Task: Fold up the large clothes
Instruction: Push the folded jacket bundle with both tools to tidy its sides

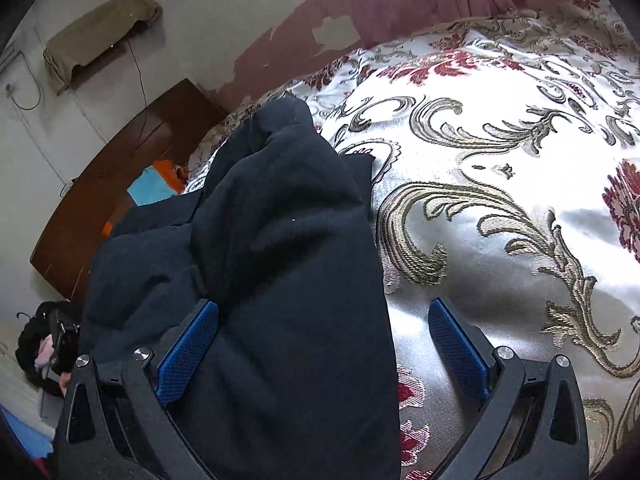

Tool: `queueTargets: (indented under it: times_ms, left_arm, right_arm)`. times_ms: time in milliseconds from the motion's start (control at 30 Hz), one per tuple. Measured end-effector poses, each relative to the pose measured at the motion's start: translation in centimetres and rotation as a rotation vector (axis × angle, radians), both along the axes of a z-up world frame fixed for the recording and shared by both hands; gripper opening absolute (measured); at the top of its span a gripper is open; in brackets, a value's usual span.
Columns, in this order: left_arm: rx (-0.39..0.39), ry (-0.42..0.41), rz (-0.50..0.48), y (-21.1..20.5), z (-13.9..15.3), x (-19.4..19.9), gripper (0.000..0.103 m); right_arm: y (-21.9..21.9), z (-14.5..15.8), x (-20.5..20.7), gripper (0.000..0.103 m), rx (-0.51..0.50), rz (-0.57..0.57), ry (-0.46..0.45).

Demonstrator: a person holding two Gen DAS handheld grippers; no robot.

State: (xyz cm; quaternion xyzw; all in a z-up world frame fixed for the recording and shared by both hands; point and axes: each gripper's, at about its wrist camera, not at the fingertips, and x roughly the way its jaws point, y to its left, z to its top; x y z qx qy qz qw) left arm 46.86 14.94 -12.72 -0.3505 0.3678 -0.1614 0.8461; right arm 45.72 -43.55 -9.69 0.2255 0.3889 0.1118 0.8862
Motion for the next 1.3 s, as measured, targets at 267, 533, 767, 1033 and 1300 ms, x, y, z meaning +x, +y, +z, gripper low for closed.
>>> queueTargets:
  times_ms: [267, 533, 767, 1033, 1300]
  left_arm:
    - [-0.016, -0.015, -0.068, -0.6, 0.4, -0.4, 0.102]
    - [0.039, -0.010, -0.085, -1.6, 1.0, -0.2, 0.102]
    - [0.065, 0.005, -0.069, -1.9, 0.9, -0.3, 0.103]
    - [0.070, 0.004, -0.076, -2.0, 1.0, -0.4, 0.103]
    - [0.085, -0.017, -0.092, -2.3, 1.2, -0.5, 0.101]
  right_arm:
    - [3.0, 0.4, 2.1, 0.102, 0.033, 0.159, 0.050]
    - [4.8, -0.6, 2.4, 0.102, 0.067, 0.164, 0.086]
    - [5.4, -0.5, 1.9, 0.102, 0.063, 0.162, 0.066]
    - [4.3, -0.9, 1.5, 0.102, 0.063, 0.171, 0.054]
    - [5.6, -0.1, 1.0, 0.093, -0.027, 0.150, 0.011]
